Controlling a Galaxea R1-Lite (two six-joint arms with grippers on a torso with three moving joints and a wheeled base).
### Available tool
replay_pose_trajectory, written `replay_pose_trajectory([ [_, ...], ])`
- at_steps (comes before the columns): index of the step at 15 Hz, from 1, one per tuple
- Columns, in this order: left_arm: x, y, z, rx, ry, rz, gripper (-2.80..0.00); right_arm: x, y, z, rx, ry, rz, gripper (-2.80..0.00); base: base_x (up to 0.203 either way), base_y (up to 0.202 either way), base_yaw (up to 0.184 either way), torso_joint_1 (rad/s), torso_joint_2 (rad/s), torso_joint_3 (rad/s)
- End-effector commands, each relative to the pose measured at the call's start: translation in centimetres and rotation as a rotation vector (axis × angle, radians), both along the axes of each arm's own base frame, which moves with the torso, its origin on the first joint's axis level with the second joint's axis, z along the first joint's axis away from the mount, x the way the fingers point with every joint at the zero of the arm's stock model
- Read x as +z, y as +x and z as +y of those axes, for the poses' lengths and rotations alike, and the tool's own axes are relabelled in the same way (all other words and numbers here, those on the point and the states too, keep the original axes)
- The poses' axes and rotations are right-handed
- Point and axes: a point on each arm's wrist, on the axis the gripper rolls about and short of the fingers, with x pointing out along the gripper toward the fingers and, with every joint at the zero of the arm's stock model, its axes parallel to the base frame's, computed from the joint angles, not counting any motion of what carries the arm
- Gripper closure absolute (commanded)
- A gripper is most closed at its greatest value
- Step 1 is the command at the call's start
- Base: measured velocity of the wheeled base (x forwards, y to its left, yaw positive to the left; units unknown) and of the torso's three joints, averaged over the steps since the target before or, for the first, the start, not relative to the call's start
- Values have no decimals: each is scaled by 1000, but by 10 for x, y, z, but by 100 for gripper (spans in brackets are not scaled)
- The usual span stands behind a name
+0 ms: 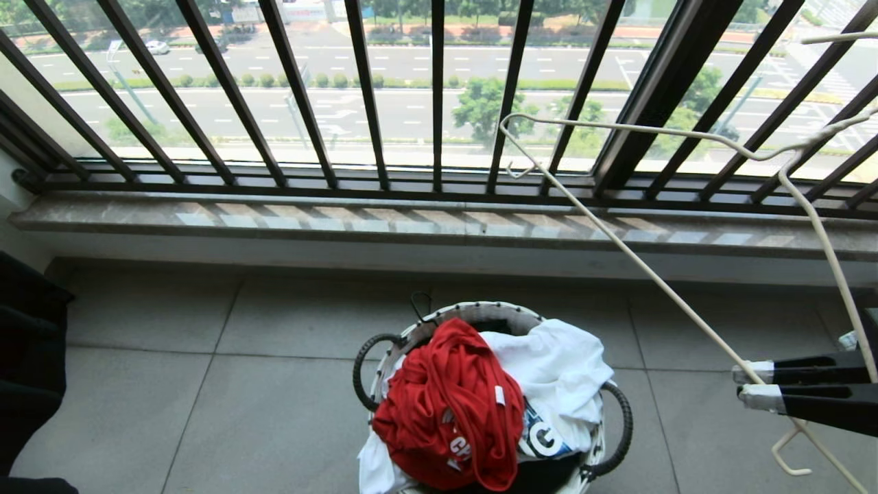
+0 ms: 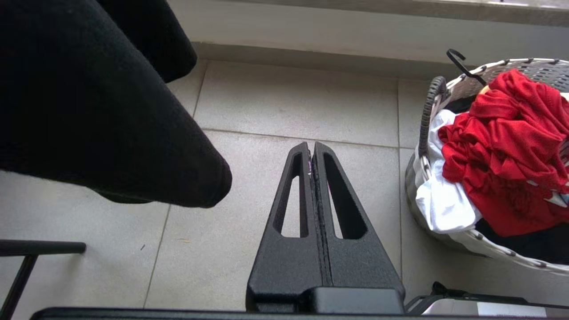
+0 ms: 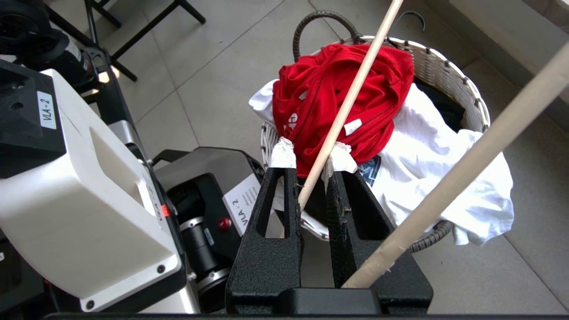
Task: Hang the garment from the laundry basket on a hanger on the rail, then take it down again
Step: Pick up clothes from the basket
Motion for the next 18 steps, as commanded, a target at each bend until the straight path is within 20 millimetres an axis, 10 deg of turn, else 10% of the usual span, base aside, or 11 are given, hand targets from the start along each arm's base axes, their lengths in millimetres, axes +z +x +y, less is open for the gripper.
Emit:
replay_pose_trajectory([
  [1,36,3,0,-4,-7,24,0,3,-5,0,6,2,-22,0,0,0,0,0,0,0],
  [10,164,140,-31,-415,-141,375,0,6,-5,0,4,1,-34,0,0,0,0,0,0,0],
  [18,116,269,-146,-596,-44,882,0,11,-5,-3,-48,12,-24,0,0,0,0,0,0,0],
])
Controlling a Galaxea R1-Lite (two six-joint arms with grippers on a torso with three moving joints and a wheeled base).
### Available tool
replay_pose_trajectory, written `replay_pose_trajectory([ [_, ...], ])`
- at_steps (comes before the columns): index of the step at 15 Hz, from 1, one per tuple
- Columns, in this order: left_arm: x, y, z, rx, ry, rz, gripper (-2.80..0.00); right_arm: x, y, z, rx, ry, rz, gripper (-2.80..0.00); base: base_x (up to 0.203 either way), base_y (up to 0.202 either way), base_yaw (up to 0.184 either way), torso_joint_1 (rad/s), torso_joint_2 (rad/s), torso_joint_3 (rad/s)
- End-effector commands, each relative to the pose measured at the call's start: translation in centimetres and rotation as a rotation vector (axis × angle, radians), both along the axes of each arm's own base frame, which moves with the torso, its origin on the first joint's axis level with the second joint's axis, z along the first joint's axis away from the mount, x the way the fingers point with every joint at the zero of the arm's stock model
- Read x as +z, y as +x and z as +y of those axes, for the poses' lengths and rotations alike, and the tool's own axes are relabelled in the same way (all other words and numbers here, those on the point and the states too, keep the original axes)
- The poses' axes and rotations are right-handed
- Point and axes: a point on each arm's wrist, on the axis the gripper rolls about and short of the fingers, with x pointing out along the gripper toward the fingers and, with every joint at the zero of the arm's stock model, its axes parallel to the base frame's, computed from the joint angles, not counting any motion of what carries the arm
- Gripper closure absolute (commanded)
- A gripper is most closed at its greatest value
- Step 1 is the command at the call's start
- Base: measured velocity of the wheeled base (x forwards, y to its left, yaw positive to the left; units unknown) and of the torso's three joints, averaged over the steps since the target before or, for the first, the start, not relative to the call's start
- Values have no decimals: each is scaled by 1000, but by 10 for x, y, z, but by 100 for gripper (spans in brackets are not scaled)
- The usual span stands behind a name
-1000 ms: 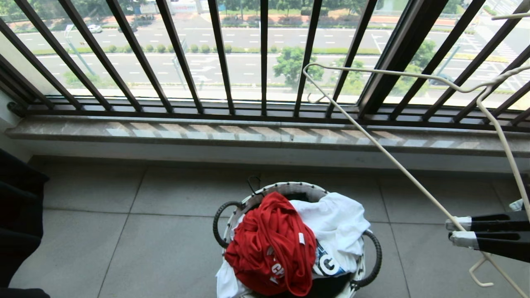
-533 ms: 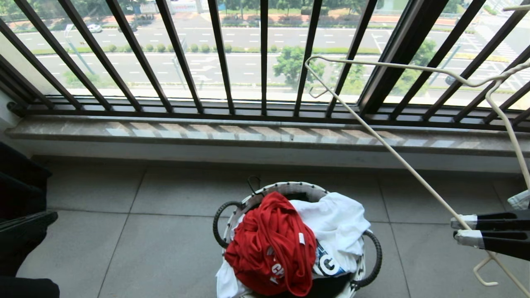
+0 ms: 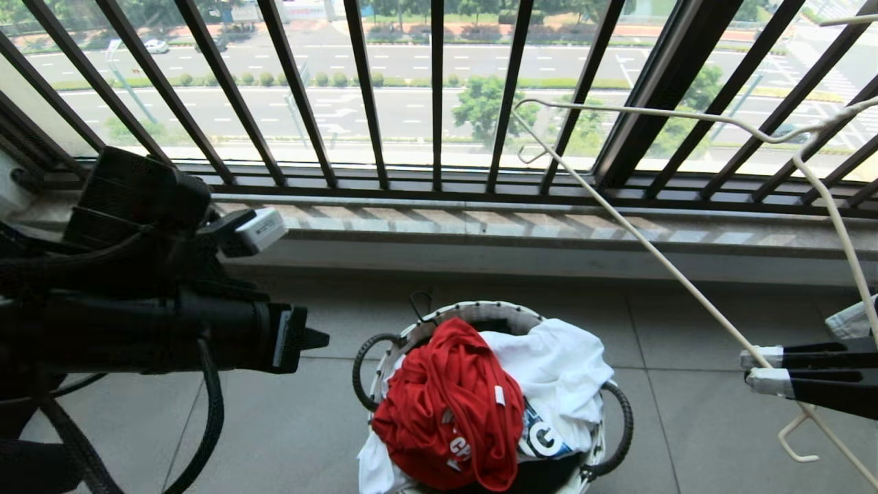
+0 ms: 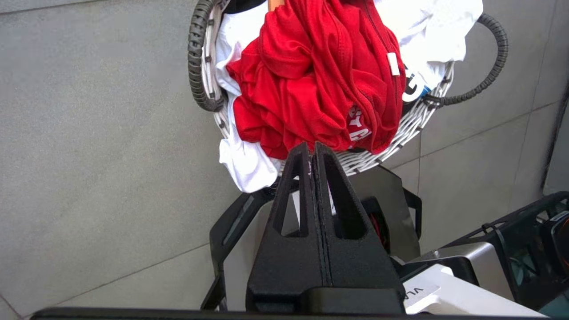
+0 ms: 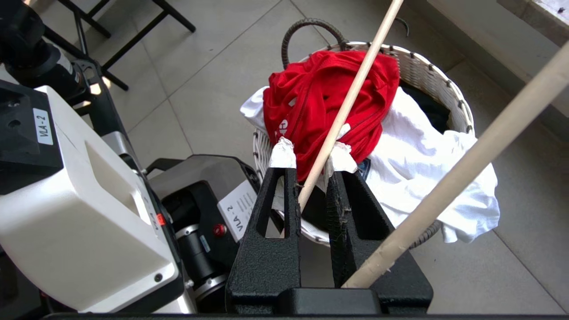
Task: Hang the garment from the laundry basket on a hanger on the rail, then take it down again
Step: Pick up clothes from the basket
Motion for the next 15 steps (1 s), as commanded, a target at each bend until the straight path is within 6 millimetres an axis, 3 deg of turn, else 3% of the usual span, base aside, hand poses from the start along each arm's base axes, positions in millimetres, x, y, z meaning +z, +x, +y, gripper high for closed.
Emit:
replay_pose_trajectory([
  [1,-39,45,-47,-57,78,136,0,3,-5,-1,-9,0,-23,0,0,0,0,0,0,0],
  [3,-56,51,-73,-112,108,175,0,3,-4,-2,-11,0,-21,0,0,0,0,0,0,0],
  [9,-85,79,-105,-101,137,151,0,0,2,-2,-12,-2,1,0,0,0,0,0,0,0],
  [15,-89,79,-128,-18,115,78,0,0,2,-2,-12,-2,0,0,0,0,0,0,0,0],
])
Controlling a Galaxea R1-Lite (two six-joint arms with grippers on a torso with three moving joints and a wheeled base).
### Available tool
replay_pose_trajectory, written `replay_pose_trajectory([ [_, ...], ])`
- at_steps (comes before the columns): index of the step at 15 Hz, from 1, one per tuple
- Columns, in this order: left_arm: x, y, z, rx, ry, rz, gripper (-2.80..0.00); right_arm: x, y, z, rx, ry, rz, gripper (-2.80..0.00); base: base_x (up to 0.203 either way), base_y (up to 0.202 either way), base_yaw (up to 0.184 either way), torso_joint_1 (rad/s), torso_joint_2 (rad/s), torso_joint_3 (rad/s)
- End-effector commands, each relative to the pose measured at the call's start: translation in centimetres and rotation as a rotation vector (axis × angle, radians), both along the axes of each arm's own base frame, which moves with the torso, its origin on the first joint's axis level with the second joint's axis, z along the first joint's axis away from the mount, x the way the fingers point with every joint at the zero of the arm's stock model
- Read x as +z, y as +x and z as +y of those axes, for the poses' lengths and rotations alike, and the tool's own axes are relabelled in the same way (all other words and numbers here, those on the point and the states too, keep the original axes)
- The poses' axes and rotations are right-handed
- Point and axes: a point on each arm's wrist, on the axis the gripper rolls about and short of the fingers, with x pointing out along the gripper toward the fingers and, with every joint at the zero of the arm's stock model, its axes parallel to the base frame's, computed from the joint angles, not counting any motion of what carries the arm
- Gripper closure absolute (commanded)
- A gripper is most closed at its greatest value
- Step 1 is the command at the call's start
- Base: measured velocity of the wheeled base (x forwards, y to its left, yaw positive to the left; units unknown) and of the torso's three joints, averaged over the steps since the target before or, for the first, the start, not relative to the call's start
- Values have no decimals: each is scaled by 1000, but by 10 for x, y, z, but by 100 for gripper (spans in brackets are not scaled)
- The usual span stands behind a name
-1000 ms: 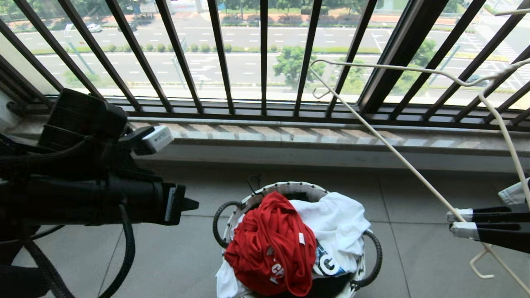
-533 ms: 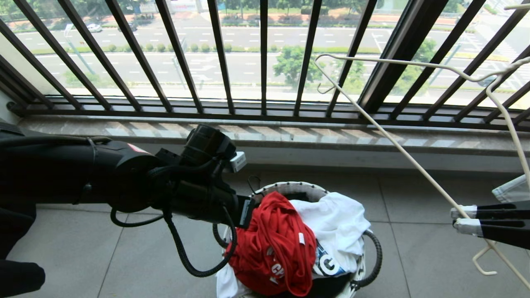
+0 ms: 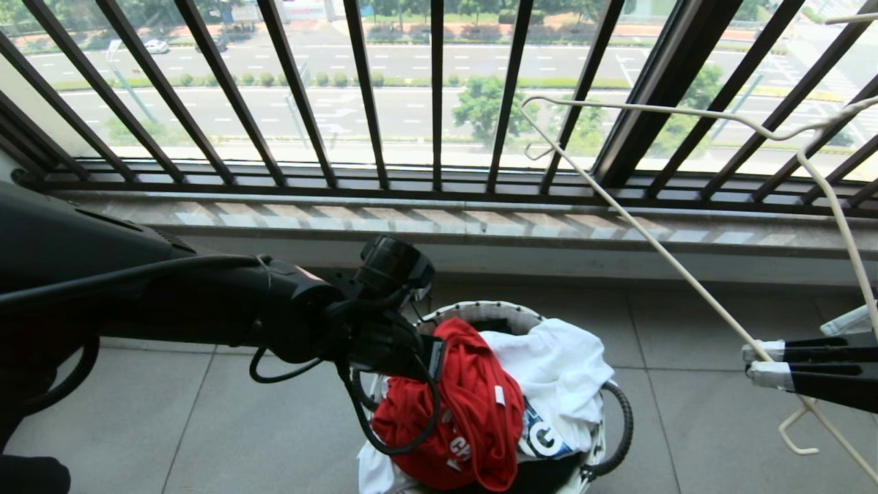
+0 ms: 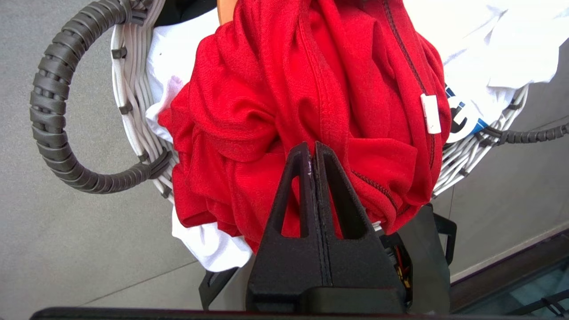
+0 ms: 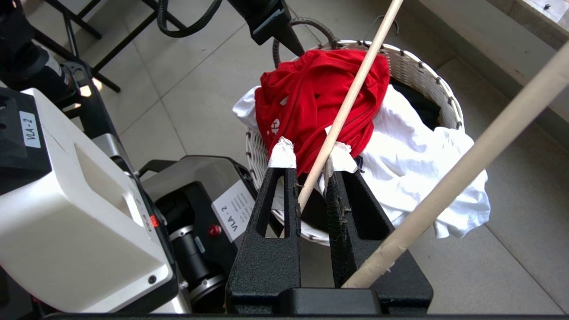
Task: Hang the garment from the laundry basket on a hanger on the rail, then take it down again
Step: Pick up clothes from the basket
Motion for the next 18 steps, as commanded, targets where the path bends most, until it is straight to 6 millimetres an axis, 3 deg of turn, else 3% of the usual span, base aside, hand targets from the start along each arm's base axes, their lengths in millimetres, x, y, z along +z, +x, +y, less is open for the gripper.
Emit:
replay_pose_trajectory([
  [1,-4,-5,-14,17,-30,-27,0,0,0,0,6,1,1,0,0,0,0,0,0,0],
  [3,-4,-12,-21,19,-19,-41,0,0,-1,0,6,1,-2,0,0,0,0,0,0,0],
  [4,-3,-13,-22,36,-17,-50,-280,0,-1,0,6,1,-3,0,0,0,0,0,0,0],
  [8,2,-17,-25,56,-5,-82,-280,0,-1,0,6,1,-3,0,0,0,0,0,0,0],
  [13,-28,-7,-37,135,116,-110,-280,1,-1,0,6,1,-5,0,0,0,0,0,0,0],
  [18,-43,-1,-40,168,182,-200,-280,1,-1,0,6,1,-5,0,0,0,0,0,0,0],
])
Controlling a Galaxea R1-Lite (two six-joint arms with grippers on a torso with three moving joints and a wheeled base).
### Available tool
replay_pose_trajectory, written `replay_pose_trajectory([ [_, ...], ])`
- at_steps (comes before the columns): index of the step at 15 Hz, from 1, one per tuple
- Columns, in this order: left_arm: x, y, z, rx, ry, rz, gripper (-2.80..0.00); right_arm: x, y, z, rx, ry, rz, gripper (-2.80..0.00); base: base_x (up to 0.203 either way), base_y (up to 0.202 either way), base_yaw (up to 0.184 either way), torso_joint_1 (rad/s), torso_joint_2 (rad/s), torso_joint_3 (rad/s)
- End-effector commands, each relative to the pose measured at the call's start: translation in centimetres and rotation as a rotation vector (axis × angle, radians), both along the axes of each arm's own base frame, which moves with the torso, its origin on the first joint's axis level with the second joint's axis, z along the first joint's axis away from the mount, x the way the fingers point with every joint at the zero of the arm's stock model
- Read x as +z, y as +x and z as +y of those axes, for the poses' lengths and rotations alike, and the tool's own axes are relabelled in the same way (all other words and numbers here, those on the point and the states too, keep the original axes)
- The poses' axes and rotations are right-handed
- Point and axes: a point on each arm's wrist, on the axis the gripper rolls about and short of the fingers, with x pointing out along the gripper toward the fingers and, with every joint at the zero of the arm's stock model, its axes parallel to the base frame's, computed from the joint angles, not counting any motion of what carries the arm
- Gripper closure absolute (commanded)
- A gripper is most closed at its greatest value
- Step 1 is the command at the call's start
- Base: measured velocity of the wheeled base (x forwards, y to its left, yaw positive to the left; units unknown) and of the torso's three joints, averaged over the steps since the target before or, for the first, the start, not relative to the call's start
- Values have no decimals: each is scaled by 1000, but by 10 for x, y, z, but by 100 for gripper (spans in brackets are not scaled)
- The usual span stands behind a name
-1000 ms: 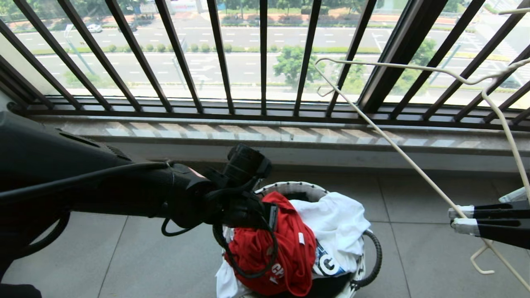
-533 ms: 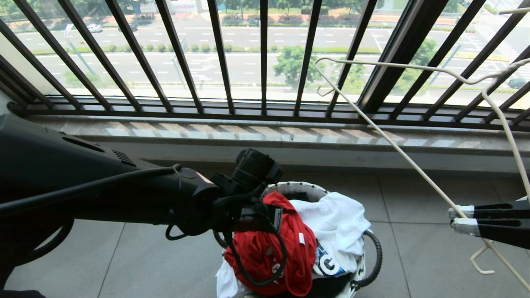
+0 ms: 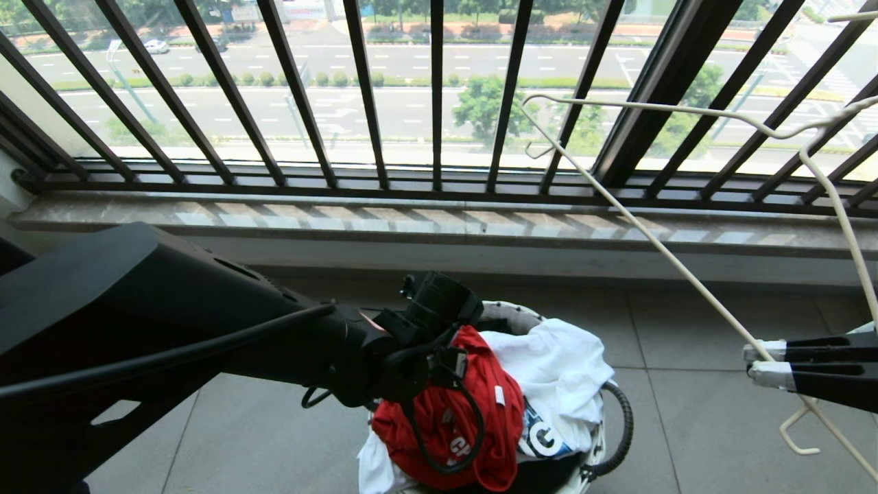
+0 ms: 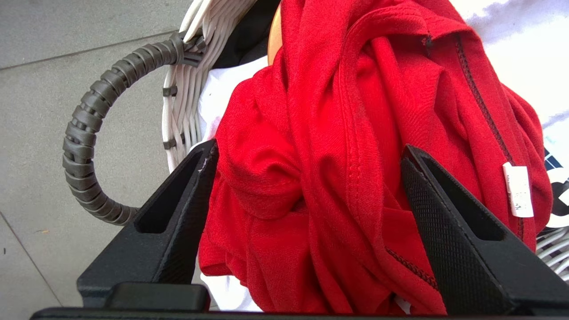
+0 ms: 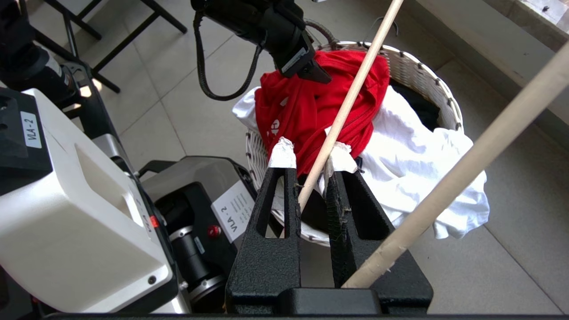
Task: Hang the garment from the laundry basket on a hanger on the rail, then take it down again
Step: Pick up clothes from the basket
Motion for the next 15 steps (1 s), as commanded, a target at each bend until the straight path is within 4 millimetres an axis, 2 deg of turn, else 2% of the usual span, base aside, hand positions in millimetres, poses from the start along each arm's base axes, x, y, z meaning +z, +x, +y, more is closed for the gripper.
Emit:
replay_pose_trajectory([
  [1,0,-5,5,-9,32,1,-280,0,-1,0,5,1,-2,0,0,0,0,0,0,0],
  [6,4,-36,28,-112,255,14,-280,0,0,0,5,1,-1,0,0,0,0,0,0,0],
  [12,-17,-68,40,-248,527,212,-280,0,0,0,5,1,0,0,0,0,0,0,0,0],
  [15,-23,-74,45,-280,582,244,-280,0,0,0,5,1,1,0,0,0,0,0,0,0],
])
